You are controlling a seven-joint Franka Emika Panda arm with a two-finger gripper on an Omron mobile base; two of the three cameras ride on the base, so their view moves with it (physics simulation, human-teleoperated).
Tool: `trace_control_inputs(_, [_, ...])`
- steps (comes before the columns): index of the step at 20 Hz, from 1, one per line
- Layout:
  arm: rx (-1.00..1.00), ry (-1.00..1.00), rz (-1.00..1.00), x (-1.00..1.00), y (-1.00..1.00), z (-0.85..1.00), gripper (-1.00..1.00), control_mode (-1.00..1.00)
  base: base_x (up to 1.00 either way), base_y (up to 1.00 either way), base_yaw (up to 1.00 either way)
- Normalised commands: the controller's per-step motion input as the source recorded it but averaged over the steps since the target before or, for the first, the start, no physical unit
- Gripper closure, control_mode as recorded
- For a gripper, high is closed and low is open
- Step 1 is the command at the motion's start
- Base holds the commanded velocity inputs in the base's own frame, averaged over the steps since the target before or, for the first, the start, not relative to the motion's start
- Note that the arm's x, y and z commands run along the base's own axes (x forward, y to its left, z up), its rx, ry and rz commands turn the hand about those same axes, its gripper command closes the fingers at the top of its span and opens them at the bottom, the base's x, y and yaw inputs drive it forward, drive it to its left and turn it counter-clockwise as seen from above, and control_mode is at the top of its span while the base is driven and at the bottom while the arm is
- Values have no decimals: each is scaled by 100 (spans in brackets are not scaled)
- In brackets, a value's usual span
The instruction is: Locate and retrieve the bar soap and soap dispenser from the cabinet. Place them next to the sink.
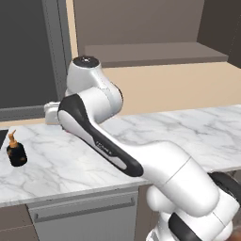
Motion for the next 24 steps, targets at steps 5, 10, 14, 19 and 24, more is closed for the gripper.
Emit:
trace_control_inputs(5, [-7, -1, 20, 33, 58, -50, 100, -100, 0, 0, 0])
trace_control_inputs(10, [-2, 1, 21, 25, 59, -45, 100, -100, 0, 0, 0])
trace_control_inputs(14, [-2, 6, 24, 1, 42, -31, 100, -100, 0, 0, 0])
trace_control_inputs(19, [0, 6, 28, -3, 33, -38, 100, -100, 0, 0, 0])
trace_control_inputs(24, [-3, 2, 27, 7, 29, -41, 100, -100, 0, 0, 0])
